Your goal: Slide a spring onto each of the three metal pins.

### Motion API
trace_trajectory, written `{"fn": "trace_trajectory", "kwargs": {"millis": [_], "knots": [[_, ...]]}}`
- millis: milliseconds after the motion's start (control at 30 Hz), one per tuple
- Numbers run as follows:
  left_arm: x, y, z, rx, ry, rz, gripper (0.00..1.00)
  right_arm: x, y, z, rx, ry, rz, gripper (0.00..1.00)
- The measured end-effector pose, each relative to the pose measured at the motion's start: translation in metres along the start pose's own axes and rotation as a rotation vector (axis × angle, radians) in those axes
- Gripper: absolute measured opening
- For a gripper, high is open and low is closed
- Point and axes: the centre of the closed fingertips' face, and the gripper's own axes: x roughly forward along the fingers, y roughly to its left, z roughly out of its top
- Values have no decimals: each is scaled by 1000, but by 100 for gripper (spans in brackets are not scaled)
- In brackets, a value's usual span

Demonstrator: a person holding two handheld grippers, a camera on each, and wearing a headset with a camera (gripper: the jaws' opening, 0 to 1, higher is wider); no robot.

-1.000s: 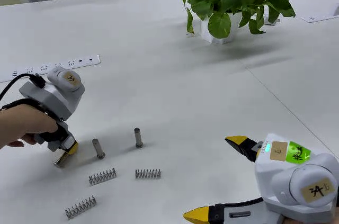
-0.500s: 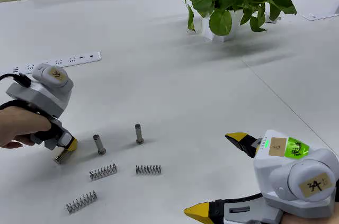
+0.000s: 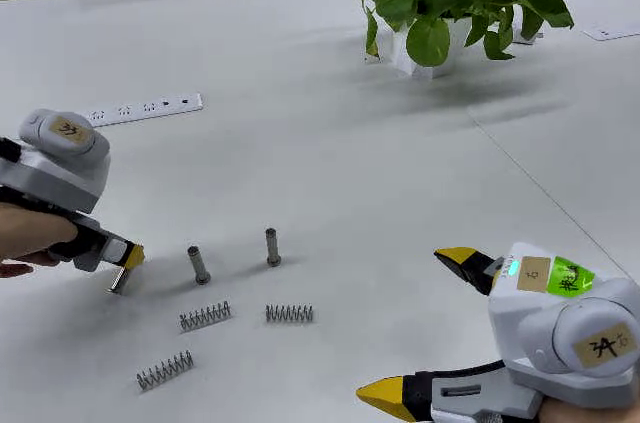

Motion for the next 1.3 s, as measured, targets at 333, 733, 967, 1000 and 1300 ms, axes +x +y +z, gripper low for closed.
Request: {"fn": "trace_trajectory", "kwargs": {"millis": [333,733,967,1000,1300], "knots": [[-13,-2,-4,8,-118,29,8,0,1,2,-6,-7,1,95],[-24,-3,-6,-17,-267,68,8,0,2,1,-16,-2,6,95],[-25,-5,-12,-11,-281,74,8,1,4,0,-21,4,12,95],[-26,-5,-13,-9,-283,75,8,1,4,0,-22,4,12,95],[-27,-11,-17,28,-286,82,8,1,5,-1,-25,7,12,96]]}}
